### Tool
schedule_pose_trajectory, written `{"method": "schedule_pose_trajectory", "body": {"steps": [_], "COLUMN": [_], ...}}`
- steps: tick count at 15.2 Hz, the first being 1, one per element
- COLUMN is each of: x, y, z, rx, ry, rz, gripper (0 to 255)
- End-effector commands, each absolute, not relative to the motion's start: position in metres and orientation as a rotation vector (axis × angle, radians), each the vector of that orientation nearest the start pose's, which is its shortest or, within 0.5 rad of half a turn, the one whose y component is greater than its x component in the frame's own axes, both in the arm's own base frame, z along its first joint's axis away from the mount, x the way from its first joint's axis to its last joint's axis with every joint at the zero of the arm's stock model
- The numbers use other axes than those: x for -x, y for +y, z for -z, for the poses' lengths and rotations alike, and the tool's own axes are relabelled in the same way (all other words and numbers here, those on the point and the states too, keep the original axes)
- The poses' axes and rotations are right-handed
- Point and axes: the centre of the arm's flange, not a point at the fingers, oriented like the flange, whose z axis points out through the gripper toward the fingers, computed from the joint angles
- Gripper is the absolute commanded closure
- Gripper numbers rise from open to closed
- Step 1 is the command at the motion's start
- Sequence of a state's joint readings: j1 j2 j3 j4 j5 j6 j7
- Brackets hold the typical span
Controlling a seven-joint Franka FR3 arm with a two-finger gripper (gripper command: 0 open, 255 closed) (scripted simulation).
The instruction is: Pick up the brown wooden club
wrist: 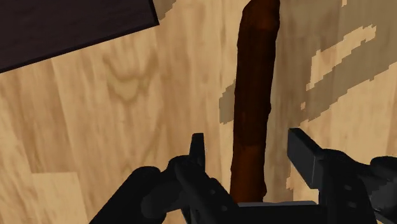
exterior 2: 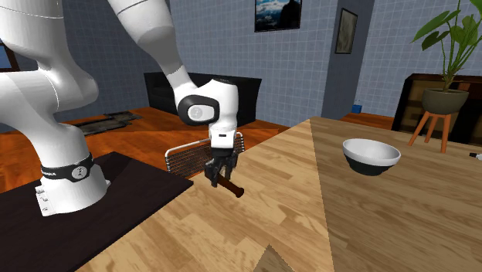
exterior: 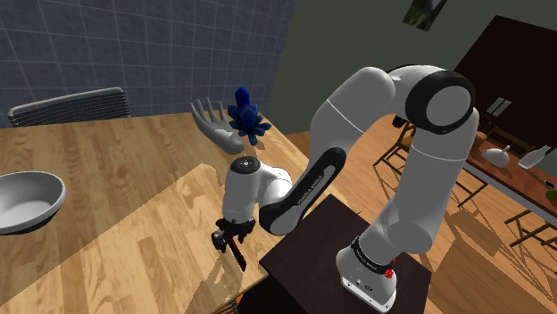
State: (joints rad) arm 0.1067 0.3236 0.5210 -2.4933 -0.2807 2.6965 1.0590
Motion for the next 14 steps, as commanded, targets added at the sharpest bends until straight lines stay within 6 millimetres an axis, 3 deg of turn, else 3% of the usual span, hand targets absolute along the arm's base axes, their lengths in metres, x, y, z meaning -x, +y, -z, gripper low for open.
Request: {"method": "schedule_pose_trajectory", "body": {"steps": [1, 9, 14], "x": [-0.358, -0.358, -0.358], "y": [0.29, 0.29, 0.29], "z": [-0.173, -0.173, -0.199], "rx": [3.137, 3.136, 3.136], "ry": [0.3, 0.3, 0.3], "rz": [-0.117, -0.117, -0.117], "gripper": [255, 255, 255]}}
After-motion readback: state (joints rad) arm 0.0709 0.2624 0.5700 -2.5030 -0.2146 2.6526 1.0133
